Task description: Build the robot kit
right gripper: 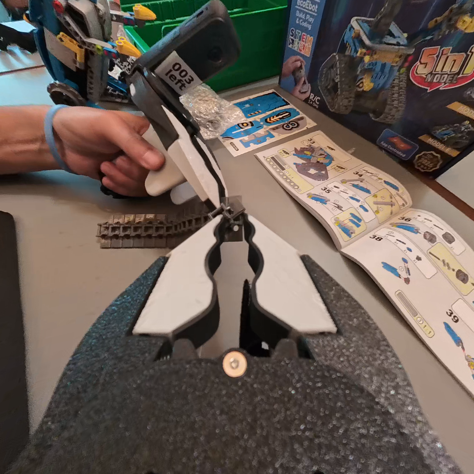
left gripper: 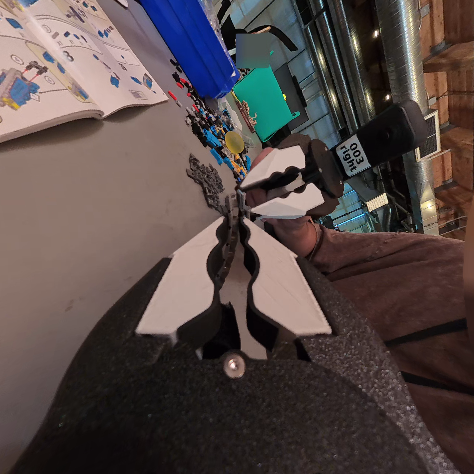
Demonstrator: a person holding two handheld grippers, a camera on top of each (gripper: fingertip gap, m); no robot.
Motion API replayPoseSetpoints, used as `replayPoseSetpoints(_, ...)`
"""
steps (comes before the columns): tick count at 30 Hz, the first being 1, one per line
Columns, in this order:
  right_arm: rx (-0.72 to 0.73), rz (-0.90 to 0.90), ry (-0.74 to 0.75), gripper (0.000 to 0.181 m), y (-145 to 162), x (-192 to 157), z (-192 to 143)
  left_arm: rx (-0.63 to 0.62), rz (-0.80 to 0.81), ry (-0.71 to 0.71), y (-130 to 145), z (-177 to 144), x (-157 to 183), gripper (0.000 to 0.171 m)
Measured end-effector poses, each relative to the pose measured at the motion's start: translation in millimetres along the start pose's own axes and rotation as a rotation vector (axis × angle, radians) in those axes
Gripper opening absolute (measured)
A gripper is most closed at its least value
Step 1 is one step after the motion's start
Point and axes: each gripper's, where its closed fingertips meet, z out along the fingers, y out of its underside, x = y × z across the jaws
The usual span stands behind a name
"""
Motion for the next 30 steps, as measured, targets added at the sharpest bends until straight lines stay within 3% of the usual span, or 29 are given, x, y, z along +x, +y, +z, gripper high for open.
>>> replayPoseSetpoints(3, 0.013, 0.057, -0.028, 0.017, -1, 3, 1, 0.009, -0.012, 0.006, -1, -1, 0, 0.007)
replayPoseSetpoints(8, 0.073, 0.323, -0.231, 0.017, -4, 0, 7, -0.010, -0.029, 0.016, 2, 0, 1, 0.007)
replayPoseSetpoints(15, 0.074, 0.430, -0.394, 0.008, 0, -6, 8, -0.050, -0.071, 0.011, 9, 2, -2, 0.007)
replayPoseSetpoints(30, -0.057, 0.072, -0.186, 0.002, 15, 12, -5, -0.087, -0.075, -0.004, 15, 5, -4, 0.007)
